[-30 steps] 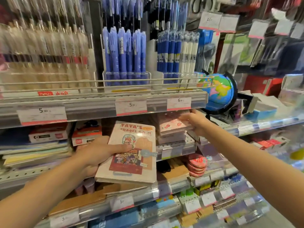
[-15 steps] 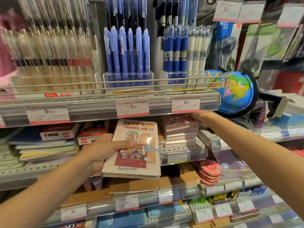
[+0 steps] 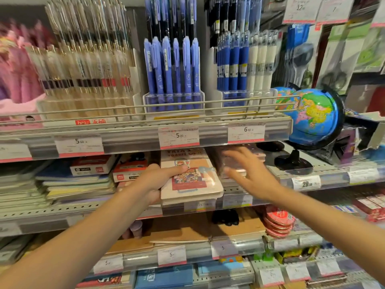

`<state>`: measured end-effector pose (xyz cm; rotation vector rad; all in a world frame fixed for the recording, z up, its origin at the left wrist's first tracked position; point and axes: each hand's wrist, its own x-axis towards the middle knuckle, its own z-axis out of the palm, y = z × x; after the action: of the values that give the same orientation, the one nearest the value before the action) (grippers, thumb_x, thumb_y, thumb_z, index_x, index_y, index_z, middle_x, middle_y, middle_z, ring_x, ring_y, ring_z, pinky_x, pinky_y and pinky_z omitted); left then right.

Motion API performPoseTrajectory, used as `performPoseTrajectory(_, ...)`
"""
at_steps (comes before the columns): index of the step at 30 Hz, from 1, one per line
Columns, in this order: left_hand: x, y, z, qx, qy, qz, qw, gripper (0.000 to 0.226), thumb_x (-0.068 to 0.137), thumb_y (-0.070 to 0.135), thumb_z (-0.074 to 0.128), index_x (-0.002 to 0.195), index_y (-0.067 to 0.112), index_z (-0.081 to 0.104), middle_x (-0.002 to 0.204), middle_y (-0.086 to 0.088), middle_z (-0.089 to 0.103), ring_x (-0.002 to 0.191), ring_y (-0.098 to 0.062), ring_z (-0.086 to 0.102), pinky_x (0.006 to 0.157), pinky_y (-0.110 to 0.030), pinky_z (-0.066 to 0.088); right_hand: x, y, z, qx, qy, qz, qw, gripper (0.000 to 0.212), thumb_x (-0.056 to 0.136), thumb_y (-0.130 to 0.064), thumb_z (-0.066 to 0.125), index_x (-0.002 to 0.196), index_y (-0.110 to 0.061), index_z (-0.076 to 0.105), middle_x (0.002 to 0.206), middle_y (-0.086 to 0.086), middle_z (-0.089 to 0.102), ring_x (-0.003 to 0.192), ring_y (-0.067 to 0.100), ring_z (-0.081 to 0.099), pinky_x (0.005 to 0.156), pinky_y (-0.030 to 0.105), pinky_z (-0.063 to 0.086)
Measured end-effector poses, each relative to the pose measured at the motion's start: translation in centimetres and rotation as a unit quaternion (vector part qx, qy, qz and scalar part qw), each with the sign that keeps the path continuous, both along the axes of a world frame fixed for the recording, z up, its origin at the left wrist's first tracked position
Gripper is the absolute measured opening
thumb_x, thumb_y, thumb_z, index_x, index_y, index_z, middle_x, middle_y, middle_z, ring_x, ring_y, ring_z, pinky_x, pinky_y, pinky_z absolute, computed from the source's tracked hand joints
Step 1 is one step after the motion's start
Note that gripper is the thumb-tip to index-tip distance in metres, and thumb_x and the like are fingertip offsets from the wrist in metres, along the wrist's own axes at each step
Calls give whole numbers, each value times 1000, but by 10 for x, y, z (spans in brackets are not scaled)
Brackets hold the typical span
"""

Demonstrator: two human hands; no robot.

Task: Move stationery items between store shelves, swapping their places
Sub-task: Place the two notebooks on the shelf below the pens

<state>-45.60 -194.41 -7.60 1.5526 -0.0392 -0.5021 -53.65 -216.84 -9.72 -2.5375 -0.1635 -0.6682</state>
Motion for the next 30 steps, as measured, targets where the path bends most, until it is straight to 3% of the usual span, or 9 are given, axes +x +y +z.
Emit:
performPoseTrajectory(3, 4, -8, -3, -9, -6, 4, 1000, 52, 74, 9, 75, 117, -7, 51, 84, -21, 70, 51, -22, 70, 44, -33, 57, -18, 22, -3, -47, 8, 139, 989, 66, 81, -58, 45, 141, -34, 31, 147, -9, 33, 132, 2, 33, 104, 16, 30)
performPoseTrajectory(5, 7, -12, -5, -20, -11, 4, 1000, 51, 73, 8, 75, 114, -11, 53, 77, -20, 69, 53, -23, 70, 51, -37, 59, -16, 30, -2, -127, 2, 154, 980, 66, 83, -54, 50, 142, -38, 25, 152, -7, 29, 135, 8, 34, 106, 23, 33)
performPoseTrajectory(9, 13, -16, -3, -18, -4, 3, 1000, 44, 75, 12, 74, 110, -7, 55, 84, -18, 68, 61, -23, 69, 49, -34, 58, 2, 30, -4, -239, -60, 116, 962, 49, 91, -35, 44, 136, -19, 47, 141, 8, 50, 129, 29, 48, 101, 41, 44)
performPoseTrajectory(12, 17, -16, 3, -32, -3, -27, 999, 25, 80, 8, 67, 101, -1, 59, 89, -17, 67, 72, -21, 67, 51, -27, 57, 14, 28, -1, -274, -81, 90, 954, 42, 92, -24, 43, 127, -6, 55, 125, 17, 63, 113, 34, 62, 90, 43, 51)
performPoseTrajectory(16, 24, -15, 1, -40, -40, -30, 998, 79, 61, 21, 79, 128, 1, 44, 114, -20, 65, 95, -23, 67, 59, -25, 56, 26, 30, 5, -308, -98, 65, 944, 37, 80, -7, 62, 116, 1, 61, 109, 21, 69, 96, 36, 69, 77, 43, 56)
performPoseTrajectory(19, 19, -13, -1, 76, -142, -56, 985, 95, 50, 46, 83, 130, 10, 45, 123, -8, 59, 108, -21, 57, 90, -34, 50, 34, 30, 5, -319, -69, 54, 944, 42, 81, -1, 62, 123, 1, 56, 117, 23, 65, 104, 39, 64, 84, 44, 54)
performPoseTrajectory(24, 21, -8, -3, 327, -413, -100, 844, 55, 79, 24, 69, 130, 14, 51, 126, -1, 57, 112, -17, 54, 90, -24, 43, 47, 31, 6, -310, -20, 47, 949, 42, 91, -7, 52, 132, -3, 49, 127, 20, 59, 112, 36, 60, 92, 44, 50)
performPoseTrajectory(27, 30, -7, -3, 418, -472, -134, 764, 54, 84, 33, 63, 135, 20, 48, 137, -2, 54, 125, -19, 49, 102, -30, 40, 54, 28, 11, -316, 35, 39, 947, 44, 94, -22, 48, 137, -12, 45, 136, 12, 55, 116, 31, 58, 92, 44, 50)
performPoseTrajectory(30, 38, -11, -1, 478, -468, -160, 726, 63, 83, 44, 61, 139, 25, 41, 143, 1, 47, 131, -20, 41, 107, -34, 36, 59, 25, 16, -321, 92, 22, 943, 51, 91, -35, 52, 139, -20, 42, 140, 6, 50, 121, 26, 54, 94, 40, 48)
